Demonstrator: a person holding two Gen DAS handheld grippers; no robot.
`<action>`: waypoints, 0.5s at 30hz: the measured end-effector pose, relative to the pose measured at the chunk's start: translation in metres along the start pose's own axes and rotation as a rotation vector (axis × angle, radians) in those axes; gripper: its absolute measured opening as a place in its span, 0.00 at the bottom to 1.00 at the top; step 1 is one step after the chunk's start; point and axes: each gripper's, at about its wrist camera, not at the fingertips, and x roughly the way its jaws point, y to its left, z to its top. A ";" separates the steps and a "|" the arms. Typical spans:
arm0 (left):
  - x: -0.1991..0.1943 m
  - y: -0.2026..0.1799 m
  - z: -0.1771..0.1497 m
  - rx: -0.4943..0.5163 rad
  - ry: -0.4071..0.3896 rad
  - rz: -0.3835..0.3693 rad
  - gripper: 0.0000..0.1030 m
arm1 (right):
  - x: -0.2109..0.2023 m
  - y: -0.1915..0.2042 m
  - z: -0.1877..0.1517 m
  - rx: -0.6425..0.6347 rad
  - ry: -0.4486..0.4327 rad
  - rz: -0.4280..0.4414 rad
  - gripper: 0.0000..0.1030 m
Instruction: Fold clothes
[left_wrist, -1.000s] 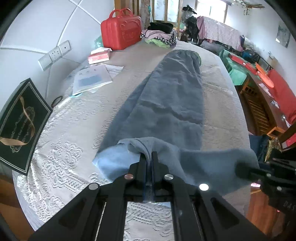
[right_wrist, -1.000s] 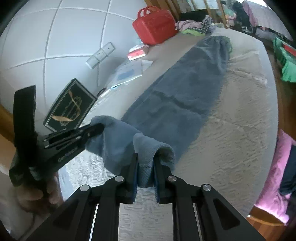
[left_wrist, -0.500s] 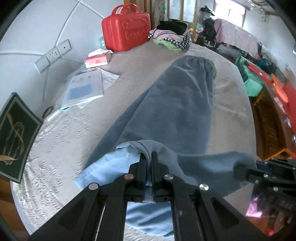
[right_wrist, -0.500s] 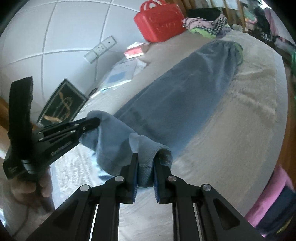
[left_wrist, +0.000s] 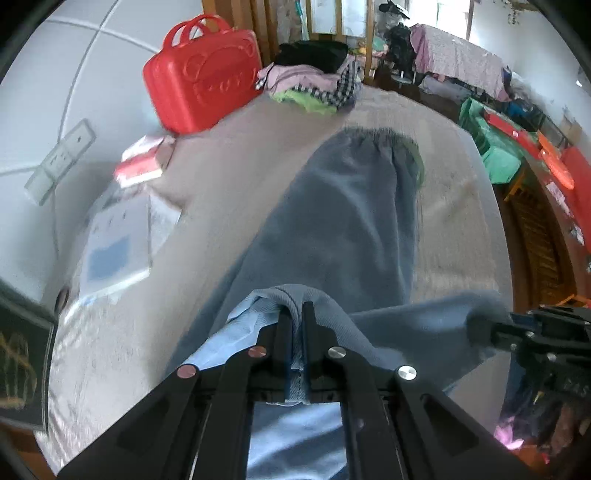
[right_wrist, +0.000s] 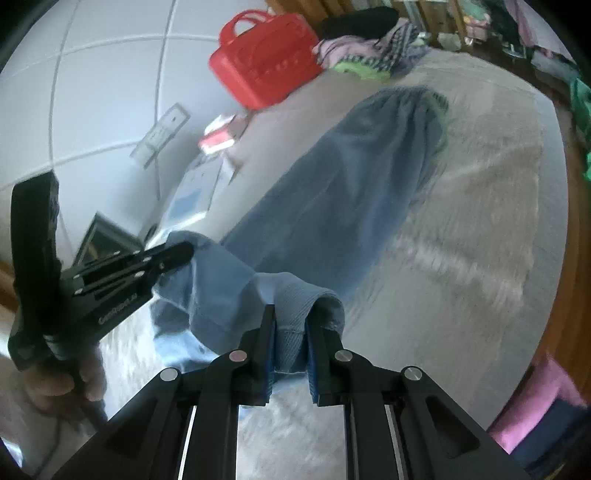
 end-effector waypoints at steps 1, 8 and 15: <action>0.008 -0.001 0.014 -0.004 -0.002 -0.001 0.04 | 0.004 -0.010 0.015 0.003 -0.001 0.005 0.14; 0.100 -0.019 0.135 -0.011 0.045 0.003 0.04 | 0.046 -0.091 0.134 0.014 0.031 0.035 0.14; 0.193 -0.045 0.237 0.000 0.129 -0.027 0.04 | 0.074 -0.176 0.237 0.085 0.078 0.041 0.14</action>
